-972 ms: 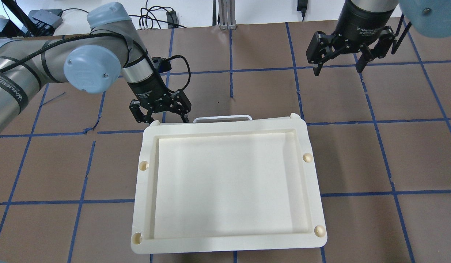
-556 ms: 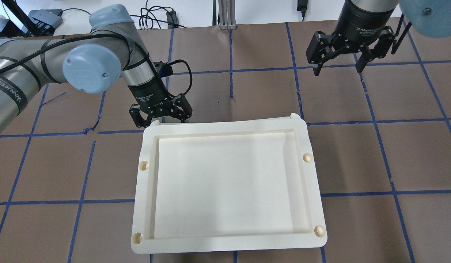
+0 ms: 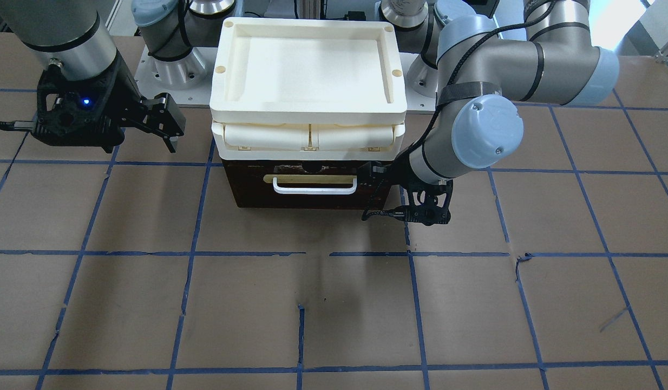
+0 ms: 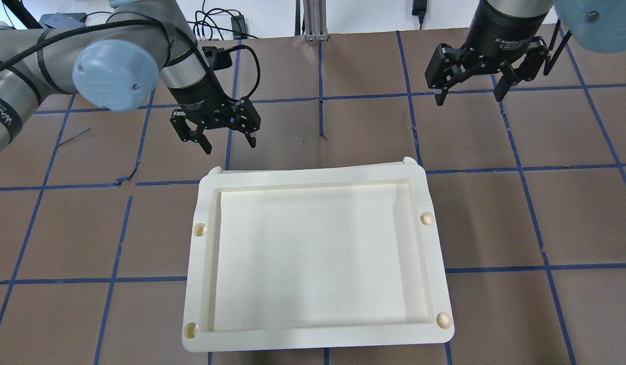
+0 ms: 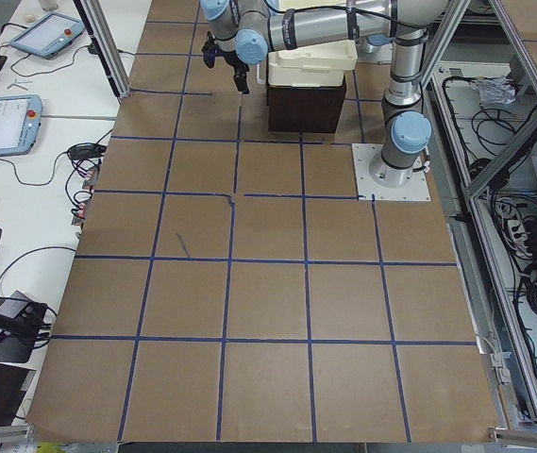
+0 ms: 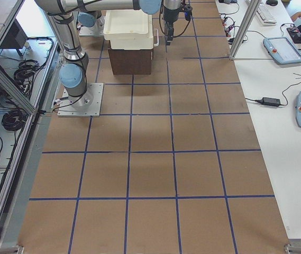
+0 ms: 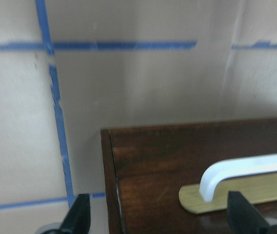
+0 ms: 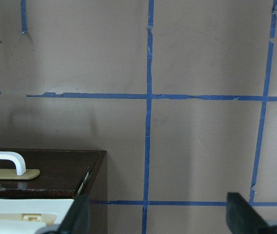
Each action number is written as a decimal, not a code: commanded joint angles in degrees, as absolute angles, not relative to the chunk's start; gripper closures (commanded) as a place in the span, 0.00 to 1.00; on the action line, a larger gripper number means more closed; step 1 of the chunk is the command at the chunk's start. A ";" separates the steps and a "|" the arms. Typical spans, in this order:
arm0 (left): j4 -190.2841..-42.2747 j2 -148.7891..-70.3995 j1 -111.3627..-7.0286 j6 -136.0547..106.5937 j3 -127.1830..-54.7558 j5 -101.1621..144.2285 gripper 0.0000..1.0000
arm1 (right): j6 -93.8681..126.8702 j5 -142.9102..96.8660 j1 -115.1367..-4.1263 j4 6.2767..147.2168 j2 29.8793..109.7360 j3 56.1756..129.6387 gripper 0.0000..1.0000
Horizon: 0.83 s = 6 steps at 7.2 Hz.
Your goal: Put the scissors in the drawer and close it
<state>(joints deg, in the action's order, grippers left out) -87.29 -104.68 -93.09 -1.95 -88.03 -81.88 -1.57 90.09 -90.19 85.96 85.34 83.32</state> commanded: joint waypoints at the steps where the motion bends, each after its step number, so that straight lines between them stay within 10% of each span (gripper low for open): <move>1: -86.13 -101.80 -92.99 -1.93 -85.08 -87.18 0.00 | -1.58 90.09 -90.18 85.96 85.34 83.32 0.00; 6: -89.30 -92.90 -89.65 -1.58 -88.15 -94.92 0.00 | -1.58 90.09 -90.18 85.96 85.34 83.32 0.00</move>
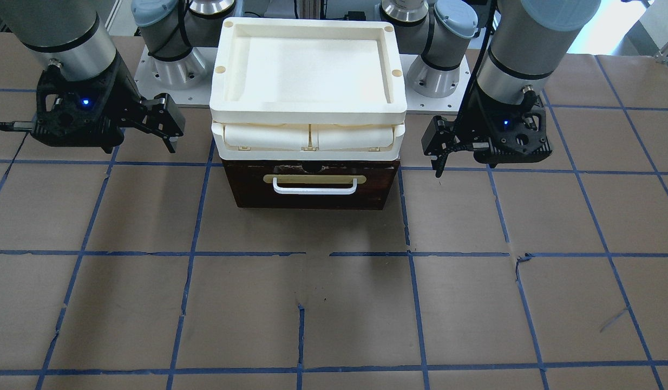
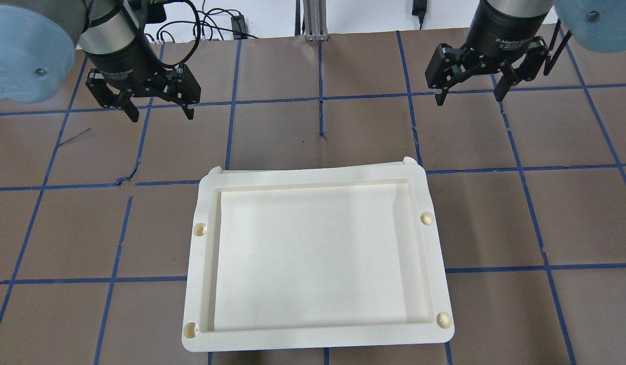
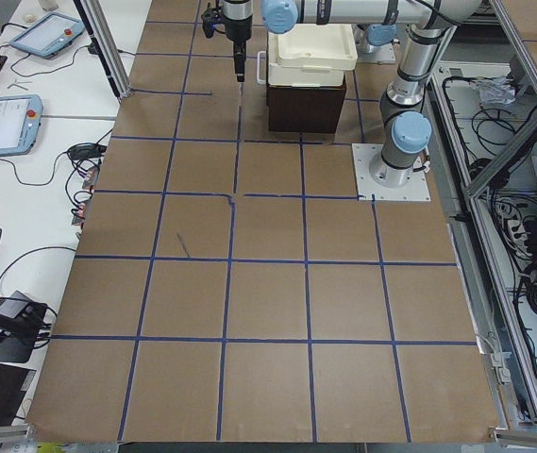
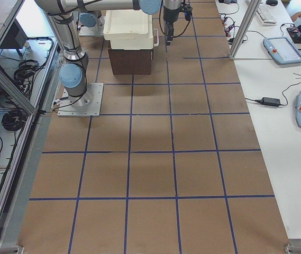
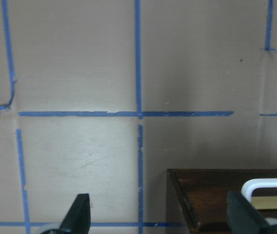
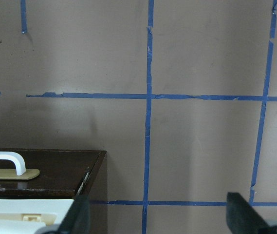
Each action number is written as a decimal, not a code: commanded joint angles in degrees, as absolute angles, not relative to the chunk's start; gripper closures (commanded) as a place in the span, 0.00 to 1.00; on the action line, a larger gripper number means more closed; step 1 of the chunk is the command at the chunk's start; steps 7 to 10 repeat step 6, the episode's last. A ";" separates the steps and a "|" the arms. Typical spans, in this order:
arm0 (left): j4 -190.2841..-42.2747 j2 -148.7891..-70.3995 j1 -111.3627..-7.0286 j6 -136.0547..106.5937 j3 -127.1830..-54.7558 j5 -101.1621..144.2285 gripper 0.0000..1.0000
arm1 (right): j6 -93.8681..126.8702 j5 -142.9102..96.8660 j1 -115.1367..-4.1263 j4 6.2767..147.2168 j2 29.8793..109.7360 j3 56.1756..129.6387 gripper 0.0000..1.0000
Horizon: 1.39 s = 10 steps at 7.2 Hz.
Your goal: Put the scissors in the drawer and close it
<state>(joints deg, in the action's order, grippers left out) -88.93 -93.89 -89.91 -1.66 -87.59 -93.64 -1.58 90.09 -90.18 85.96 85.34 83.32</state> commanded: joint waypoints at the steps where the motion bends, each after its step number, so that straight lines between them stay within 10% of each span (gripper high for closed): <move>1: -89.47 -92.90 -89.65 -1.58 -88.50 -95.01 0.00 | -1.58 90.09 -90.18 85.96 85.34 83.23 0.00; 10: -91.22 -91.93 -89.12 -1.58 -90.18 -95.18 0.00 | -1.58 90.09 -90.18 85.96 85.34 83.32 0.00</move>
